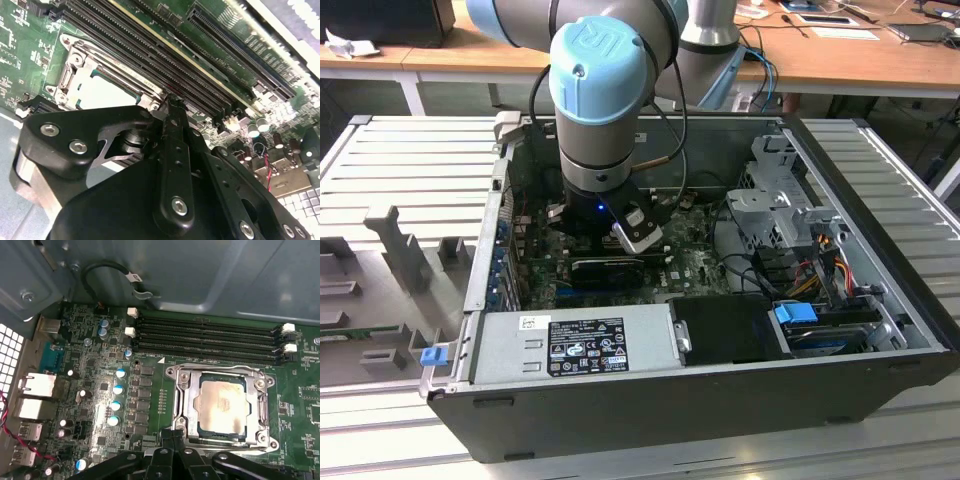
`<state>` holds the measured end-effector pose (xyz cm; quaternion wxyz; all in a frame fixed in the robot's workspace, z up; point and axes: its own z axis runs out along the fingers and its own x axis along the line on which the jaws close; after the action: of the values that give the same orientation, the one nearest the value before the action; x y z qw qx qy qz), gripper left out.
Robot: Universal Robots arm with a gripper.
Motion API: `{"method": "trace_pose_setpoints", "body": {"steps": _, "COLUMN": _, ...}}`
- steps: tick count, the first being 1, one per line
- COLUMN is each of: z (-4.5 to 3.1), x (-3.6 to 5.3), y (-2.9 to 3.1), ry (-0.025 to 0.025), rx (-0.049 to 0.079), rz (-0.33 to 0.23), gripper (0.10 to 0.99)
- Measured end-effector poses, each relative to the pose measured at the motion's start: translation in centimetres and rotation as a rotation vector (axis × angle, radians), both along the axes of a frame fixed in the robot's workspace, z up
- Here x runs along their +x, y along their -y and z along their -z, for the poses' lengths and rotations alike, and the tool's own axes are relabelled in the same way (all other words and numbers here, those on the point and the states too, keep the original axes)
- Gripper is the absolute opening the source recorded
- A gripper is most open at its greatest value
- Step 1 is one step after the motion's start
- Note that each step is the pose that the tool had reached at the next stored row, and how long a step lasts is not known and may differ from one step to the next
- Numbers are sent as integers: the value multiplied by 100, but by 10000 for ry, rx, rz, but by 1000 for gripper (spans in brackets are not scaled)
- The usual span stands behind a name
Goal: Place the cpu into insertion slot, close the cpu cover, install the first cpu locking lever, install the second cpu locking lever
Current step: 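Install the second cpu locking lever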
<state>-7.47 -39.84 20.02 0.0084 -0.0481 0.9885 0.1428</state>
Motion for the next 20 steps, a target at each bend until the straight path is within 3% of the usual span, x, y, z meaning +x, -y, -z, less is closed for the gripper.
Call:
{"method": "trace_pose_setpoints", "body": {"steps": 6, "z": 36, "x": -20, "y": 0, "ry": 35, "rx": 265, "rz": -1, "gripper": 106}}
{"method": "trace_pose_setpoints", "body": {"steps": 11, "z": 49, "x": -35, "y": 1, "ry": 38, "rx": 306, "rz": -5, "gripper": 106}}
{"method": "trace_pose_setpoints", "body": {"steps": 20, "z": -196, "x": -36, "y": 0, "ry": 37, "rx": 307, "rz": -3, "gripper": 106}}
